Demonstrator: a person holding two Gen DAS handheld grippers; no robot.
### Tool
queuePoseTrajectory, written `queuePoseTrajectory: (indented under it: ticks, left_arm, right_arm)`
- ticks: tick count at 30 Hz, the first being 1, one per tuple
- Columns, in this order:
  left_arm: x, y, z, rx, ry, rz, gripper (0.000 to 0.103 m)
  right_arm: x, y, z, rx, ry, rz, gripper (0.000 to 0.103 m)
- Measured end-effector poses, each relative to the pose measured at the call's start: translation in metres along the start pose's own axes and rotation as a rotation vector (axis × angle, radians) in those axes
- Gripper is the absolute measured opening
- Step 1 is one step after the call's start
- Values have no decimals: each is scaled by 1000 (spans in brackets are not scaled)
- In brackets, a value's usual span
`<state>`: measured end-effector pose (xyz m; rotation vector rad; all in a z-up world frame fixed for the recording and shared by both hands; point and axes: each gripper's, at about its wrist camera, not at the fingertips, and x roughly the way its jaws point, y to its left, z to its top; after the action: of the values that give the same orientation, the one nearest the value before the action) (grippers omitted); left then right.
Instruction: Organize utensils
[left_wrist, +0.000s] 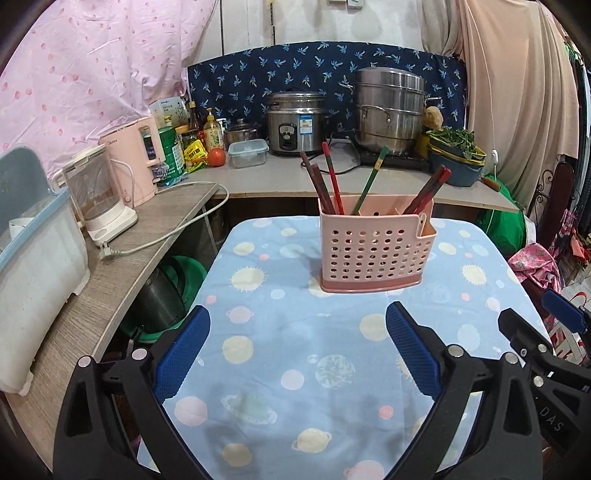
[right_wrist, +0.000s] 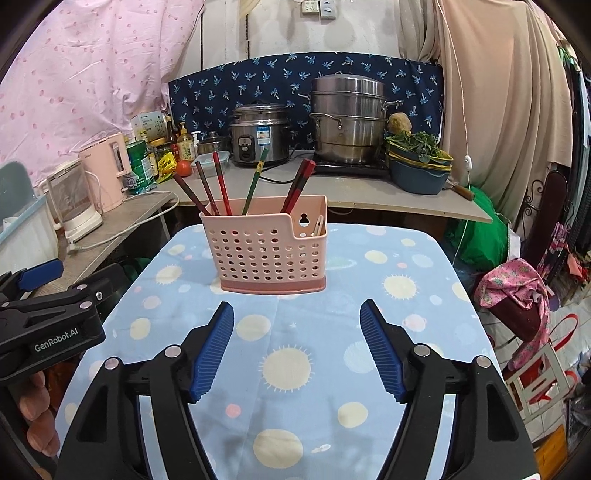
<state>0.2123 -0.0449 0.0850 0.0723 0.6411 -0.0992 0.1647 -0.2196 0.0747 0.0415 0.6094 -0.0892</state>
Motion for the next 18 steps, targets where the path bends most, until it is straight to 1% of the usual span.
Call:
queuePoseTrajectory:
  ticks: [2, 3, 5, 12, 13, 14, 18]
  left_arm:
    - [2, 1, -3, -2, 10, 2, 93]
    - [4, 1, -5, -4, 17, 2, 93]
    - [6, 2, -8, -8, 27, 1, 93]
    - [14, 3, -14, -15, 54, 3, 94]
    - [15, 3, -15, -16, 57, 3, 95]
    - [15, 3, -16, -16, 60, 4, 95]
    - [19, 3, -20, -19, 75, 2, 96]
  right_arm:
    - [1, -2, -2, 7, 4, 3, 75]
    - [2, -3, -3, 12, 5, 4, 76]
    - [3, -4, -6, 17, 9, 6, 83]
    - [6, -7, -11, 30, 22, -2, 86]
    - [6, -8, -12, 33, 22, -2, 90]
    - [7, -8, -12, 34, 26, 1, 98]
    - [10, -9, -14, 33, 38, 5, 97]
